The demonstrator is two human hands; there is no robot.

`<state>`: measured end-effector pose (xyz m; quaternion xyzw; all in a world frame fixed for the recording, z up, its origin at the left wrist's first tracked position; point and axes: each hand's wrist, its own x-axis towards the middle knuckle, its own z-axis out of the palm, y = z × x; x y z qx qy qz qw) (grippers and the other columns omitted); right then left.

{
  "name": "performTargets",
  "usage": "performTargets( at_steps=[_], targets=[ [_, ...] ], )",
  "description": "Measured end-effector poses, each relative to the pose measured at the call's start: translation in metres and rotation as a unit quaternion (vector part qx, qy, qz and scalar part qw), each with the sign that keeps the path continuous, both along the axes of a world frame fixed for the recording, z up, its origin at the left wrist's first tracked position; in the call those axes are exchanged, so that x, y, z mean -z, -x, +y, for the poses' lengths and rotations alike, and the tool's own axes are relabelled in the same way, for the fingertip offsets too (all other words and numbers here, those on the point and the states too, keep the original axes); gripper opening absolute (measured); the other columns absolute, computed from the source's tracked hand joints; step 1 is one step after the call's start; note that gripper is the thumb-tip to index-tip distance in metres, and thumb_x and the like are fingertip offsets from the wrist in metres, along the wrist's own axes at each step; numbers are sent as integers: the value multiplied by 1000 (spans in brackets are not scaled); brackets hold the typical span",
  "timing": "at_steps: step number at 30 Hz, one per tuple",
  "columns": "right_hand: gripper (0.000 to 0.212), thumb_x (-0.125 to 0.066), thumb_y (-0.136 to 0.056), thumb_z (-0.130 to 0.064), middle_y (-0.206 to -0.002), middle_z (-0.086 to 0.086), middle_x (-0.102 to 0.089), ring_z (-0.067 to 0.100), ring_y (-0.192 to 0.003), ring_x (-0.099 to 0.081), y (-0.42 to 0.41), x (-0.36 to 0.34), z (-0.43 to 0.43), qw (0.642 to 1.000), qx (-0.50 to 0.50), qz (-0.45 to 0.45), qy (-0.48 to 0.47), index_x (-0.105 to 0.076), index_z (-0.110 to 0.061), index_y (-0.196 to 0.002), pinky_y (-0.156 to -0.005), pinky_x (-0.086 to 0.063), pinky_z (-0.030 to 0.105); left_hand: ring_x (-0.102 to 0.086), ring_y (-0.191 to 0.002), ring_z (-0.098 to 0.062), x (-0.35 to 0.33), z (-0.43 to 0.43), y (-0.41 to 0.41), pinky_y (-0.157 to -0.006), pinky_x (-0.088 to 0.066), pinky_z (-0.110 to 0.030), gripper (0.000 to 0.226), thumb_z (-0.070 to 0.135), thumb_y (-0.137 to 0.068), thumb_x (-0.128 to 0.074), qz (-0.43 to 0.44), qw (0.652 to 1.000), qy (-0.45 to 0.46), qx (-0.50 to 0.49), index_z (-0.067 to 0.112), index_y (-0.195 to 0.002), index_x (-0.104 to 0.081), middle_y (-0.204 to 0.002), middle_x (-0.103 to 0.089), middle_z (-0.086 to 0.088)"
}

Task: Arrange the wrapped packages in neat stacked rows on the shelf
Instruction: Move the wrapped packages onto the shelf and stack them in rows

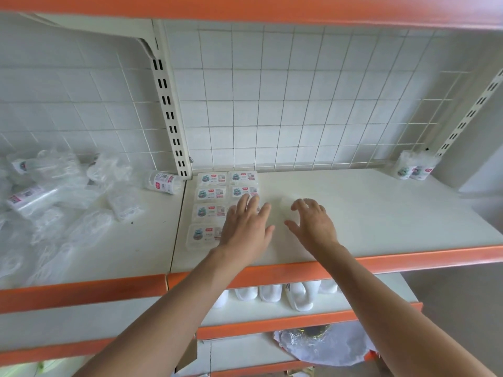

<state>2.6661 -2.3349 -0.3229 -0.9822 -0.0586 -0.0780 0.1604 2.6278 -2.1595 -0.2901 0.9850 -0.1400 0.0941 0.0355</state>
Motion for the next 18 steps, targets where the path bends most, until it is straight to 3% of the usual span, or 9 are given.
performTargets(
  at_steps=[5, 8, 11, 15, 18],
  targets=[
    [37, -77, -76, -12, -132, 10, -51, 26, -111, -56, -1, -3, -11, 978, -118, -120, -121, -61, -9, -110, -80, -47, 27, -25, -140, -30, -5, 3, -4, -105, -37, -44, 58, 31, -94, -55, -7, 999, 43, 16, 15, -146, -32, -149, -32, -10],
    [44, -79, -74, -12, -138, 4, -44, 12, -119, -51, 3, -14, -8, 958, -210, -128, -149, -59, -13, -114, -85, -46, 21, -35, -134, -26, -11, 8, -6, -104, -39, -40, 55, 25, -95, -55, 7, 986, 163, 18, 13, -145, -35, -145, -39, -7],
    [48, -80, -74, -12, -137, 3, -45, 9, -124, -46, 5, -22, 1, 943, -264, -126, -161, -58, -13, -117, -95, -39, 13, -49, -123, -19, -23, 13, -6, -99, -39, -30, 49, 28, -98, -51, 80, 938, 337, -25, 15, -143, -39, -140, -47, -4],
    [51, -80, -75, -17, -137, 2, -46, 7, -124, -46, 9, -26, 13, 938, -270, -125, -176, -56, -16, -121, -99, -34, 7, -58, -100, -12, -26, 26, -10, -87, -46, -29, 40, 28, -92, -59, 127, 880, 448, -91, 23, -131, -51, -121, -59, 2],
    [53, -80, -76, -21, -138, 0, -45, 8, -123, -47, 10, -25, 19, 940, -264, -115, -181, -56, -17, -123, -100, -34, 8, -62, -95, -16, -23, 35, -10, -80, -49, -30, 37, 29, -90, -62, 165, 839, 505, -116, 27, -126, -53, -110, -63, 4]
  ],
)
